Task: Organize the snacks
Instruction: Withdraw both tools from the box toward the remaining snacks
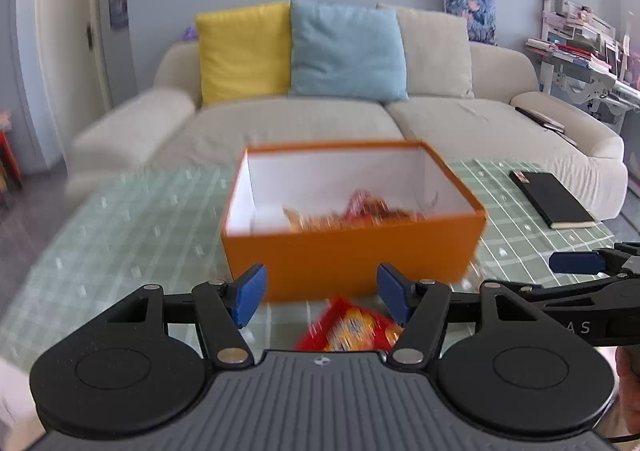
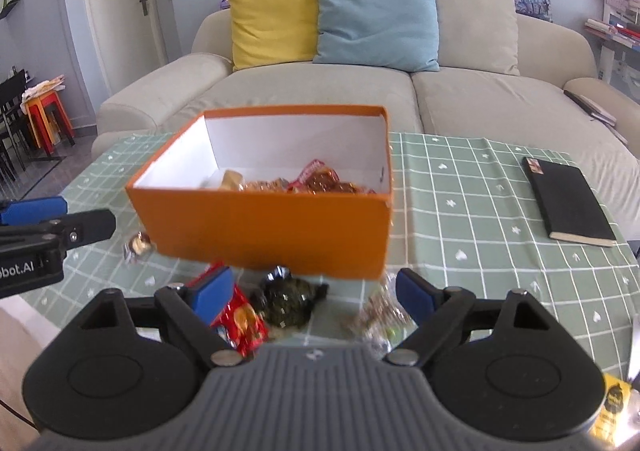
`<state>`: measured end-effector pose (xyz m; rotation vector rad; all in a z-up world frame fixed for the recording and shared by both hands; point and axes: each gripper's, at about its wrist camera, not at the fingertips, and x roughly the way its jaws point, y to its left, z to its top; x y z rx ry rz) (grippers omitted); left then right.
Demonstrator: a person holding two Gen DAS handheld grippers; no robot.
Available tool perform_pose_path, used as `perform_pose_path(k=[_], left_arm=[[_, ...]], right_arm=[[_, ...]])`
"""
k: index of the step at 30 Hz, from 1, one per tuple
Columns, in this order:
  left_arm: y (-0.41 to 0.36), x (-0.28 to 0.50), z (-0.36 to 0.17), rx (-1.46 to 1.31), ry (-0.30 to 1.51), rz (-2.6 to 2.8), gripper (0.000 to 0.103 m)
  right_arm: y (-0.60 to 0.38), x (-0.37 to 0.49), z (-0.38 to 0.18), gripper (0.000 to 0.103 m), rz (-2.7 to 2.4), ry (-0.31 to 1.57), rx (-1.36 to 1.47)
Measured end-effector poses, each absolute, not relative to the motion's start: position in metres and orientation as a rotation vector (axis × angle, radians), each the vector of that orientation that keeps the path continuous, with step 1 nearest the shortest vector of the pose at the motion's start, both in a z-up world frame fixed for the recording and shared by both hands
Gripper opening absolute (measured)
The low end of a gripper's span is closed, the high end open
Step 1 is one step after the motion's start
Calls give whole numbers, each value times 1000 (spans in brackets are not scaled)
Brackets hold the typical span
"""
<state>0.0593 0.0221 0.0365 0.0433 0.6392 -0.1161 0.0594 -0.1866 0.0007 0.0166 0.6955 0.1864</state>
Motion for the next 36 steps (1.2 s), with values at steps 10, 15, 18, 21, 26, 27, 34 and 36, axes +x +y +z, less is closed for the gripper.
perform_pose_path(k=[10, 15, 18, 21, 26, 27, 34, 36], left_arm=[[24, 46, -15, -53, 840, -166, 74], [21, 43, -32, -41, 894, -175, 74], [23, 41, -38, -46, 901, -170, 74], [26, 45, -40, -85, 903, -181, 74], [28, 56, -46, -150, 897, -172, 81], [28, 60, -47, -162, 899, -168, 81], [21, 79, -56, -219, 922, -141, 87], [20, 84, -61, -243, 951, -141, 87]], right_arm=[[-192, 31, -42, 85, 154, 766, -84], [-195, 32, -57, 85, 149, 817, -52], [-197, 34, -63, 85, 146, 818, -46], [-200, 39, -68, 84, 139, 826, -40], [-196, 46, -72, 81, 141, 819, -59], [-194, 47, -72, 81, 146, 811, -69], [-192, 65, -75, 79, 115, 786, -91], [-192, 68, -79, 71, 121, 808, -78]])
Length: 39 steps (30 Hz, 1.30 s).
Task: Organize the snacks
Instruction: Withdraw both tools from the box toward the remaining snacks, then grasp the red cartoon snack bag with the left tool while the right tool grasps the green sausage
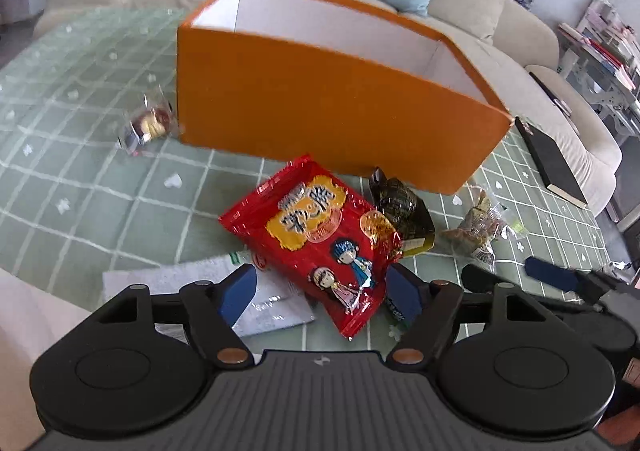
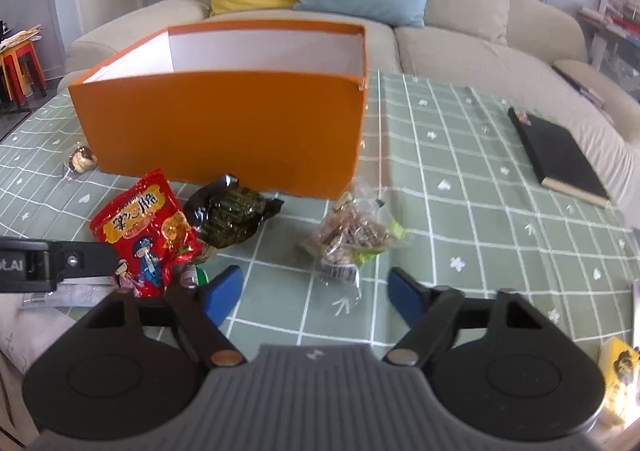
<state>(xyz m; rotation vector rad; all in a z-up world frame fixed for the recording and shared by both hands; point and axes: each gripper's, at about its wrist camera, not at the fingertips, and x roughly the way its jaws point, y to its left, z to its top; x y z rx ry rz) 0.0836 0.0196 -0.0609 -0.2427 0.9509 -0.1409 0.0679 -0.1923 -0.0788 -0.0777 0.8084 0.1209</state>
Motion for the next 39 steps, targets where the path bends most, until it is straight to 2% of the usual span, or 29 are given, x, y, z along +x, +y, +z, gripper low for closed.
perform_pose_path(k=[7, 9, 11, 14, 19, 20, 21, 29, 39], left_arm=[[6, 89, -72, -201, 989, -156, 87], [2, 91, -73, -167, 990, -158, 77], [-1, 94, -75, -139, 996, -156, 71], [-3, 97, -80, -124, 1024, -167, 44], [2, 95, -79, -130, 1028, -190, 32], [4, 95, -78, -139, 1027, -193, 19], [6, 96, -76, -147, 1028, -202, 13], [22, 94, -54, -97, 1037, -223, 5], [47, 93, -51, 112, 1108, -124, 7]], right_arm=[[-184, 67, -90, 68, 196, 835, -75], [-181, 66, -92, 65, 221, 843, -77], [-178, 65, -95, 64, 239, 852, -84], [-177, 65, -96, 64, 243, 848, -91], [-178, 65, -98, 64, 244, 846, -86], [-178, 65, -98, 64, 242, 846, -86], [-178, 65, -98, 64, 242, 846, -86], [-178, 64, -97, 64, 242, 840, -93], [-174, 61, -93, 64, 268, 819, -95]])
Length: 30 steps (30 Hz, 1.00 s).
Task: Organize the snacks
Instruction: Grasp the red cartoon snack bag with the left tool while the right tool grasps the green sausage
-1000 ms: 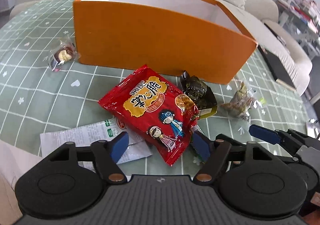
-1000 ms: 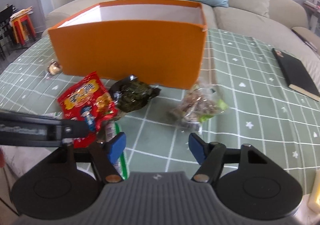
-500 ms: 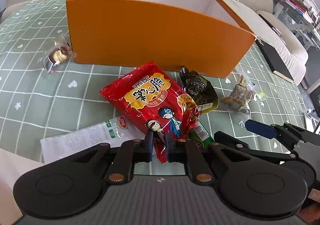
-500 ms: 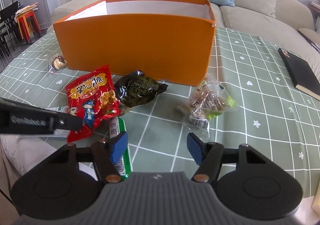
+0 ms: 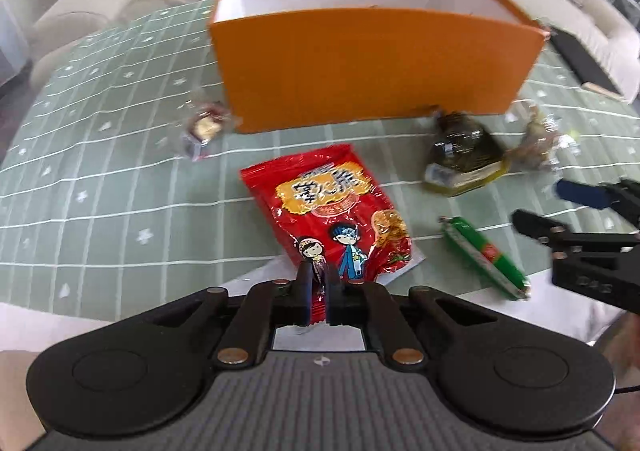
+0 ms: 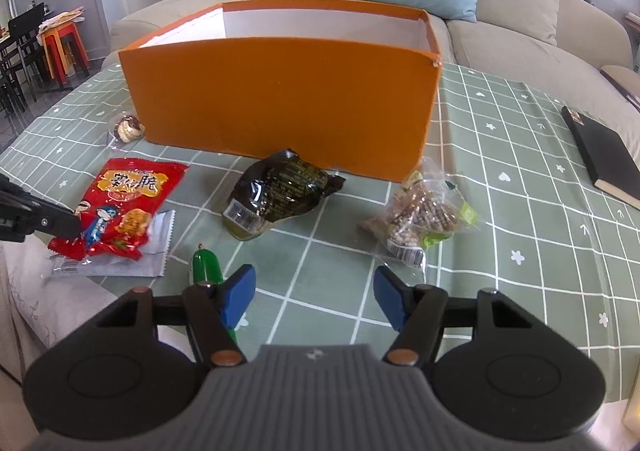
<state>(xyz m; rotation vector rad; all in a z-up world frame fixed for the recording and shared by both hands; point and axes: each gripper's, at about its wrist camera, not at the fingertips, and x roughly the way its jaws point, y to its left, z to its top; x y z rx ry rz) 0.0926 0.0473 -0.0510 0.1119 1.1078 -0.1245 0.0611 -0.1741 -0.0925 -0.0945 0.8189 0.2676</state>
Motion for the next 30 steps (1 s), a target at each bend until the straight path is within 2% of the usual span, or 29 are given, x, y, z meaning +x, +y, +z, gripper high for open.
perform_pose_path(k=[1, 2, 3, 4, 5, 6, 10, 12, 15, 18, 25, 30], left_arm=[[48, 92, -52, 101, 1108, -116, 9], [50, 92, -52, 74, 1097, -111, 15], [51, 91, -51, 48, 1086, -109, 30], [54, 90, -50, 14, 1074, -117, 39], [55, 89, -50, -14, 1063, -117, 56], [57, 88, -50, -43, 1046, -98, 64], [58, 90, -51, -120, 1004, -3, 72], [59, 92, -52, -179, 975, 26, 83], [58, 99, -55, -262, 975, 38, 85], [53, 106, -60, -311, 970, 56, 89], [50, 121, -71, -382, 989, 144, 91], [39, 128, -78, -302, 1010, 136, 96]], right_arm=[[-174, 60, -92, 64, 271, 815, -97], [-173, 60, -91, 64, 273, 814, -99], [-173, 60, -91, 64, 273, 814, -101], [-173, 60, -91, 66, 271, 816, -101], [-174, 60, -91, 68, 267, 817, -99], [-174, 60, -91, 69, 265, 816, -96], [-175, 60, -91, 72, 272, 815, -82], [-172, 59, -92, 74, 282, 813, -84], [-167, 58, -91, 78, 305, 806, -88], [-164, 60, -91, 79, 316, 810, -78], [-153, 62, -98, 77, 375, 844, -65], [-147, 65, -106, 66, 405, 876, -79]])
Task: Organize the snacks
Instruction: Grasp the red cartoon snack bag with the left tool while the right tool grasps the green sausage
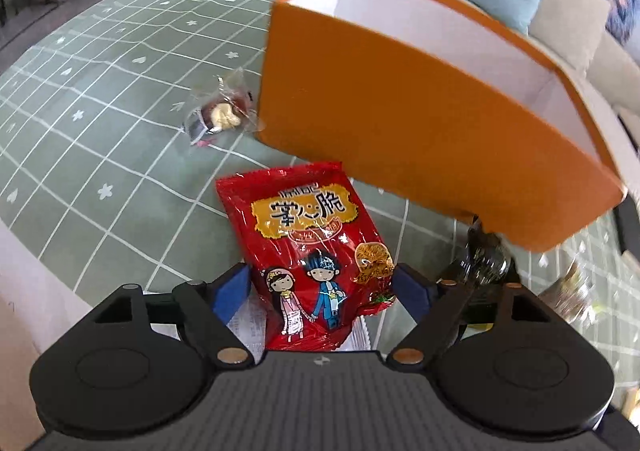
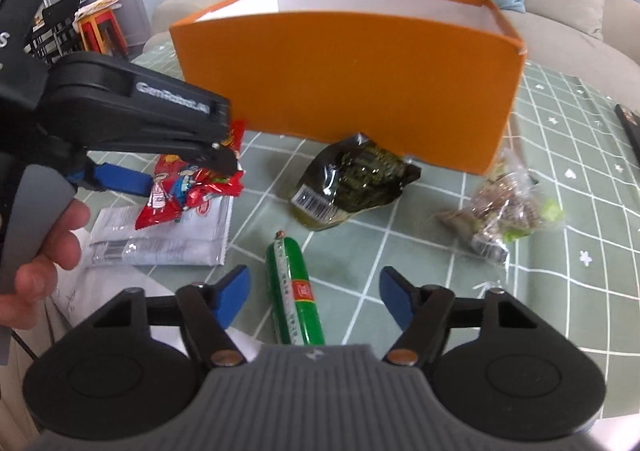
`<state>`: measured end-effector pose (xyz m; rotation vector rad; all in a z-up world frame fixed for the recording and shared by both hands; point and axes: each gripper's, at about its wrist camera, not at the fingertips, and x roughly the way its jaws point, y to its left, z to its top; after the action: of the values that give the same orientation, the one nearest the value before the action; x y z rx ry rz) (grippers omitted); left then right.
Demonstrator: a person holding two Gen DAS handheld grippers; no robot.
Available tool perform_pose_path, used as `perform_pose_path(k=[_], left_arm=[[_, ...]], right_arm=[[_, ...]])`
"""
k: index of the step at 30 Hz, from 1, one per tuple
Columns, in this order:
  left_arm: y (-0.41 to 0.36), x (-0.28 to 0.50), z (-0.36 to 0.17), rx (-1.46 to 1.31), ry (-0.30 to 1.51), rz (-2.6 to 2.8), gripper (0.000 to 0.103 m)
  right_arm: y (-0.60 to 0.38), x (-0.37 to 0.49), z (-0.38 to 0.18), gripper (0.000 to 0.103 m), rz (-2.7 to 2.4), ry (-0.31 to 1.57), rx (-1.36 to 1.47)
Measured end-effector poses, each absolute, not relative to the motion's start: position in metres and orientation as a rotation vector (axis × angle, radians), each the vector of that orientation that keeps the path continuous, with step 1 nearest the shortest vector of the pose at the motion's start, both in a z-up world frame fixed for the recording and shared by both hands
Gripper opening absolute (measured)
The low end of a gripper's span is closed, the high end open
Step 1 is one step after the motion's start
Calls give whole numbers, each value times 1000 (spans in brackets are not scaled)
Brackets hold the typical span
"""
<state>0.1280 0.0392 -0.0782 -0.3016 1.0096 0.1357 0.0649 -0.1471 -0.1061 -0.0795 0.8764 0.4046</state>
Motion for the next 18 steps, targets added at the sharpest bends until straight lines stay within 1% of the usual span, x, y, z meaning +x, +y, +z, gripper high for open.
perform_pose_path(k=[2, 7, 8, 10, 12, 14, 18], left_arm=[[37, 128, -81, -276, 1011, 124, 96], [37, 131, -90, -240, 1037, 96, 93], [36, 131, -90, -224, 1033, 90, 91], [33, 130, -91, -195, 1021, 69, 82], [33, 129, -91, -190, 1011, 54, 77], [33, 127, -91, -176, 999, 39, 74], [33, 120, -87, -148, 965, 13, 67]], right_arm=[[-147, 66, -109, 61, 407, 893, -73], [-148, 67, -111, 58, 405, 896, -76], [-147, 67, -111, 55, 404, 892, -86], [-146, 66, -110, 49, 403, 885, -103], [-146, 66, -110, 40, 403, 880, -110], [-147, 66, -110, 24, 404, 879, -109], [-149, 68, -110, 23, 404, 880, -101]])
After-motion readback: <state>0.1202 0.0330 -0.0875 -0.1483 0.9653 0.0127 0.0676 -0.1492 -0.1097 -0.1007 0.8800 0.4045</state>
